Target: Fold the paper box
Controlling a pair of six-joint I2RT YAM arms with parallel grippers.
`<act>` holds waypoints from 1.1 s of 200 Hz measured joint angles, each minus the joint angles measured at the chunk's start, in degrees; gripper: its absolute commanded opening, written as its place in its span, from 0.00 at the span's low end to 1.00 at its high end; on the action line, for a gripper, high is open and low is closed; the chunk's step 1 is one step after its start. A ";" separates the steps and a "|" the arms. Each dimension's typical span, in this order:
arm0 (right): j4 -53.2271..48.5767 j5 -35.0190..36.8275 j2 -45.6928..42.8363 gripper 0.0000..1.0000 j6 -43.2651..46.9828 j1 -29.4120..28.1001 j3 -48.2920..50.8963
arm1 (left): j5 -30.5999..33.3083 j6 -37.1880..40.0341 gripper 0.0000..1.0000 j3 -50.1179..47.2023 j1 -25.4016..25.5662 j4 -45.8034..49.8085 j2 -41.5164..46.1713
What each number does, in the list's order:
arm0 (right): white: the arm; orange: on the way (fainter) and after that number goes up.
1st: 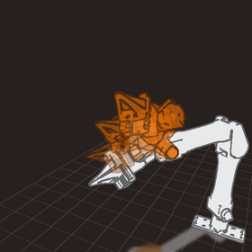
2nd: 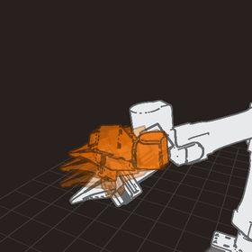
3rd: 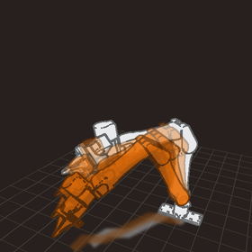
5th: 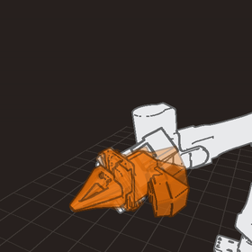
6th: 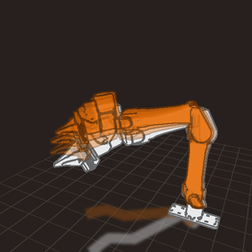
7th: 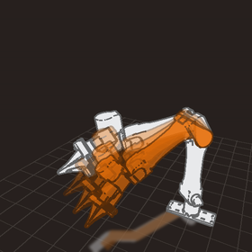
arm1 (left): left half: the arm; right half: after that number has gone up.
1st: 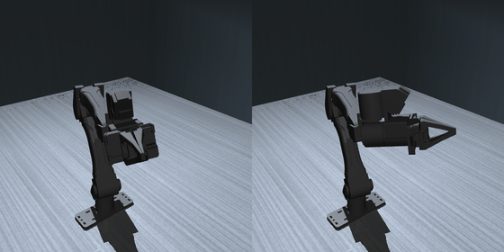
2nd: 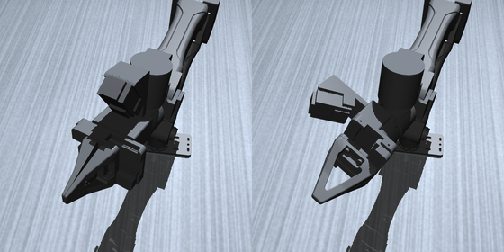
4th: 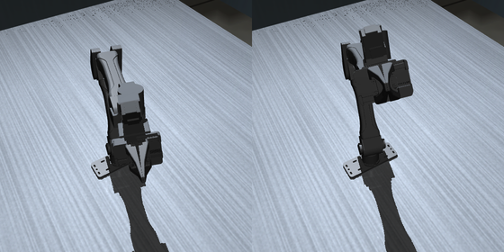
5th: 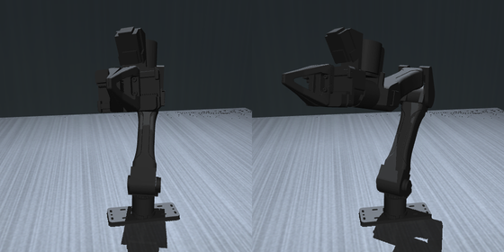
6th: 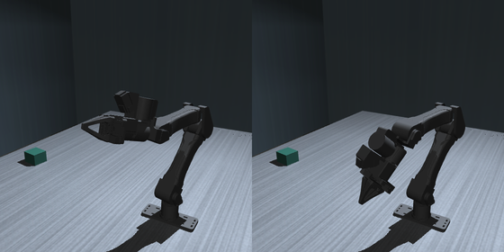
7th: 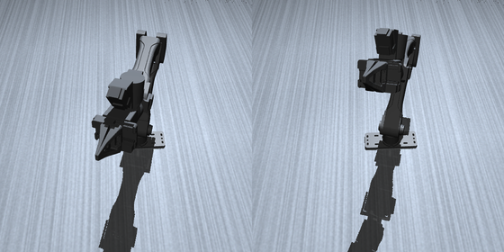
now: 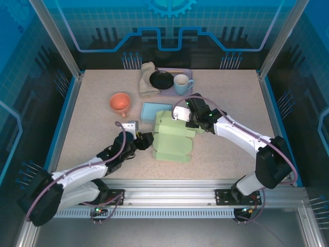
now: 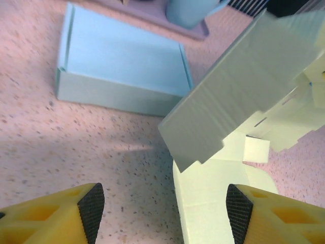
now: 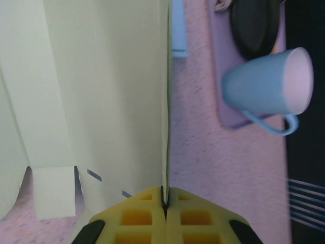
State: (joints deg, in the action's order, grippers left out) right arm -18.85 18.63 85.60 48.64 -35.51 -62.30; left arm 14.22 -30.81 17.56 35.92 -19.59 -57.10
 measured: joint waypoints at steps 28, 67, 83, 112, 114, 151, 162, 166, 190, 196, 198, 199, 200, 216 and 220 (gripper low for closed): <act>11.30 3.61 -2.91 0.00 6.36 -3.34 7.21 | 3.04 2.78 0.61 -1.88 -0.37 0.35 7.58; 21.53 6.93 -3.48 0.00 13.14 -6.99 11.72 | 2.89 5.95 0.53 -4.90 -0.90 -2.29 8.22; 24.94 7.96 -3.41 0.00 14.56 -7.69 12.50 | 1.11 7.37 0.49 -5.42 -0.90 -3.91 4.79; 29.18 9.25 -2.73 0.00 16.46 -8.24 14.99 | -0.94 9.01 0.44 -5.35 -0.90 -7.56 -3.52; 29.53 9.31 -2.67 0.00 16.61 -8.24 15.23 | -1.01 9.09 0.43 -5.33 -0.90 -7.82 -4.17; 33.92 9.53 -0.55 0.00 18.10 -8.37 18.25 | -1.18 10.21 0.44 -4.96 -0.90 -10.32 -11.82; 34.67 9.55 0.44 0.00 18.56 -8.37 18.47 | -1.14 10.25 0.44 -4.94 -0.90 -10.75 -12.44; 35.04 9.68 1.01 0.00 18.69 -8.37 18.47 | -1.14 10.27 0.44 -4.92 -0.90 -10.82 -12.50; 36.92 9.92 3.48 0.00 19.28 -8.37 18.47 | -0.92 10.45 0.44 -4.81 -0.90 -11.54 -12.50; 37.09 9.88 3.93 0.00 19.39 -8.37 18.47 | -0.90 10.47 0.44 -4.81 -0.90 -11.76 -12.50; 37.13 9.90 4.02 0.00 19.37 -8.37 18.47 | -0.85 10.49 0.44 -4.81 -0.90 -11.85 -12.50; 37.18 9.90 4.11 0.00 19.37 -8.37 18.47 | -0.83 10.49 0.44 -4.81 -0.90 -11.89 -12.50; 37.18 9.88 4.15 0.00 19.37 -8.35 18.47 | -0.81 10.51 0.44 -4.79 -0.90 -11.91 -12.50; 37.62 9.86 4.63 0.00 19.37 -8.33 18.49 | -0.52 11.19 0.44 -4.74 -0.90 -12.33 -12.50; 37.77 9.86 4.66 0.00 19.37 -8.33 18.51 | -0.52 11.30 0.44 -4.72 -0.90 -12.48 -12.57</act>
State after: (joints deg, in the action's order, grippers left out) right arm 18.92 28.49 90.26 68.01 -43.83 -43.79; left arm 13.69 -19.51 12.84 35.03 -32.08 -69.67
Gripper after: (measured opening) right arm 0.043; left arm 0.438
